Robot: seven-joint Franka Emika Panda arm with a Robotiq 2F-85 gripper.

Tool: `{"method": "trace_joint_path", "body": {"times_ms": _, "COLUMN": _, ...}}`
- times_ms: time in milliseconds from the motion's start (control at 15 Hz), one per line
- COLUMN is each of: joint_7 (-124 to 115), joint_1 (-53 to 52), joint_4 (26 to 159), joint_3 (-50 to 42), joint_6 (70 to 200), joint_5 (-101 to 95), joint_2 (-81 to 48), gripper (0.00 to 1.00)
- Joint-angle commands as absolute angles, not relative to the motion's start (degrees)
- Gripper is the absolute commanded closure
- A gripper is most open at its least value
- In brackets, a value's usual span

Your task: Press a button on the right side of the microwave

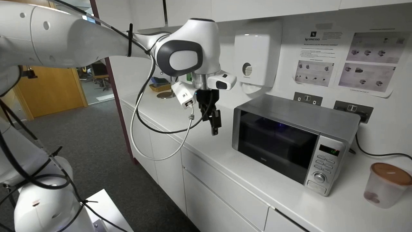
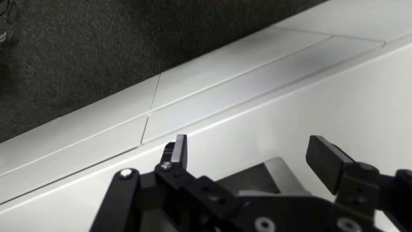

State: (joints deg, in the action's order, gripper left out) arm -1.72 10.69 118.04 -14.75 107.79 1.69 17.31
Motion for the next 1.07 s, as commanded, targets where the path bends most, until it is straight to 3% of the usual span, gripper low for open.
{"method": "trace_joint_path", "body": {"times_ms": 0, "joint_7": -1.89, "joint_1": 12.38, "joint_4": 119.26, "joint_3": -14.58, "joint_6": 118.17, "joint_5": 1.30, "joint_2": 19.65, "gripper": 0.00}}
{"method": "trace_joint_path", "body": {"times_ms": 67, "joint_7": -3.66, "joint_1": 12.49, "joint_4": 121.08, "joint_3": -13.87, "joint_6": 122.55, "joint_5": 1.28, "joint_2": 20.37, "gripper": 0.00}}
{"method": "trace_joint_path", "body": {"times_ms": 133, "joint_7": -1.76, "joint_1": 12.51, "joint_4": 117.97, "joint_3": -14.91, "joint_6": 116.75, "joint_5": 1.89, "joint_2": 17.99, "gripper": 0.00}}
{"method": "trace_joint_path", "body": {"times_ms": 1000, "joint_7": -1.85, "joint_1": 12.50, "joint_4": 118.19, "joint_3": -14.80, "joint_6": 117.31, "joint_5": 1.88, "joint_2": 17.58, "gripper": 0.00}}
